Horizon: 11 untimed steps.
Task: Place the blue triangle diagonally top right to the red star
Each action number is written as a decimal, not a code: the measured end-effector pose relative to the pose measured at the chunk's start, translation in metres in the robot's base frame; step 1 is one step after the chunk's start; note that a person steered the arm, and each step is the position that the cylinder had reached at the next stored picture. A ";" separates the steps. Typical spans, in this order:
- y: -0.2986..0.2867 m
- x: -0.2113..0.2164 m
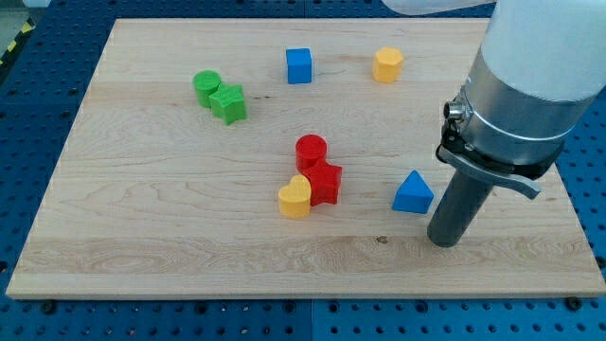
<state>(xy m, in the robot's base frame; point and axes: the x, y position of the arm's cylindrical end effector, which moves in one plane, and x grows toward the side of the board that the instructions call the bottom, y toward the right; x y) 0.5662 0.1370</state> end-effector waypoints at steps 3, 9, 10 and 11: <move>-0.050 -0.048; -0.002 -0.057; -0.002 -0.078; 0.009 -0.092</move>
